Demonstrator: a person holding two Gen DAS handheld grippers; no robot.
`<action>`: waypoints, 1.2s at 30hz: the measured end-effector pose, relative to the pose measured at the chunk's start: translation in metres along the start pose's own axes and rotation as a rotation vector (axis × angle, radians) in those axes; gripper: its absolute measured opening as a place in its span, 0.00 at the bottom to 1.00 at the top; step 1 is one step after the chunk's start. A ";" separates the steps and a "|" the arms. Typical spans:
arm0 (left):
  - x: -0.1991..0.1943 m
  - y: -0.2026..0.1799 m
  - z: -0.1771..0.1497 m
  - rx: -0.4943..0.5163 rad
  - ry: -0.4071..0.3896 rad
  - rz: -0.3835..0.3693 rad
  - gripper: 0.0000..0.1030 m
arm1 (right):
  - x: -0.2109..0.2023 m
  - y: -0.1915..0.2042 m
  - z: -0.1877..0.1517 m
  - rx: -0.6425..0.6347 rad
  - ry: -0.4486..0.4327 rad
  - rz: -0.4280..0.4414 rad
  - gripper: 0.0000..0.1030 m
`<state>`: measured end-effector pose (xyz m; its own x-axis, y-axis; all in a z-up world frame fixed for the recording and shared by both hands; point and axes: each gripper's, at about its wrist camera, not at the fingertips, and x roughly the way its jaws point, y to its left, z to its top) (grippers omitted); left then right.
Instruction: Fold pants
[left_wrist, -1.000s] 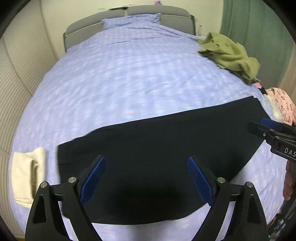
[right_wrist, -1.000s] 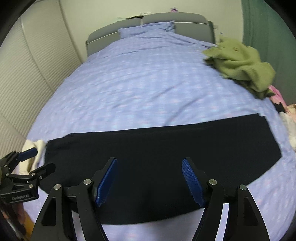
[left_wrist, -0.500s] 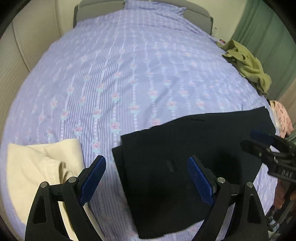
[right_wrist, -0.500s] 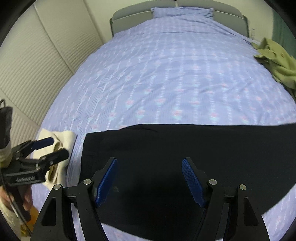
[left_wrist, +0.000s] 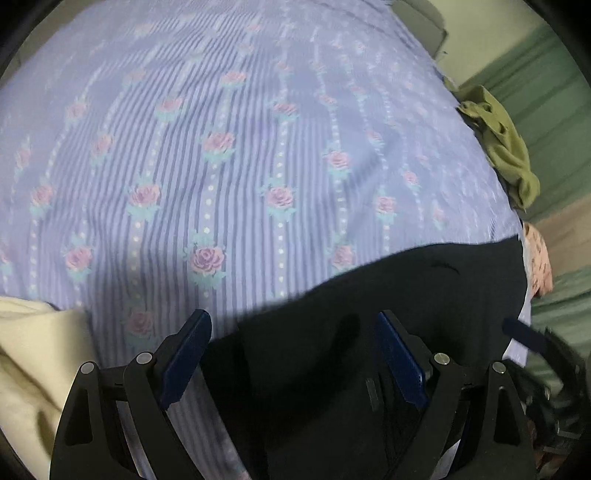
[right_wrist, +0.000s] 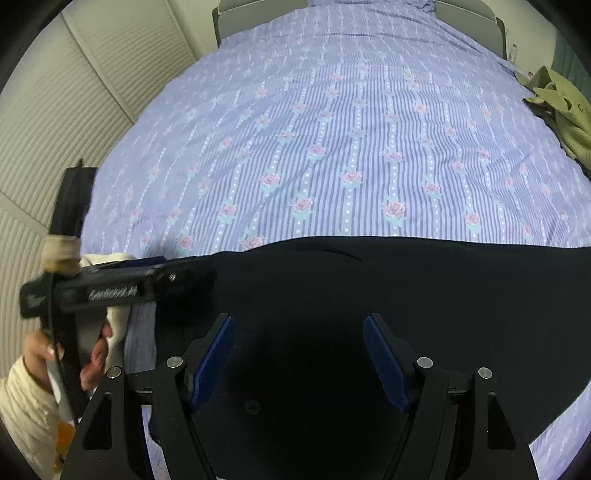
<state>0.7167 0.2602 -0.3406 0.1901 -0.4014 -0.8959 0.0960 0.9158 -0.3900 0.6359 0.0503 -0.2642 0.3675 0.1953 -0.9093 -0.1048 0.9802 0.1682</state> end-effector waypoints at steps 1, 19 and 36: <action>0.002 0.003 -0.001 -0.035 0.006 -0.030 0.86 | 0.001 -0.001 -0.001 0.005 0.004 -0.002 0.71; -0.004 0.002 -0.019 -0.064 -0.030 -0.167 0.34 | 0.010 0.000 0.003 0.040 0.016 0.019 0.71; -0.035 0.024 -0.036 -0.093 -0.150 -0.037 0.17 | 0.011 0.012 0.004 -0.023 -0.002 0.000 0.71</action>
<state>0.6773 0.2967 -0.3258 0.3329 -0.4257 -0.8414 0.0162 0.8947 -0.4463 0.6423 0.0643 -0.2705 0.3690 0.1949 -0.9088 -0.1263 0.9792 0.1588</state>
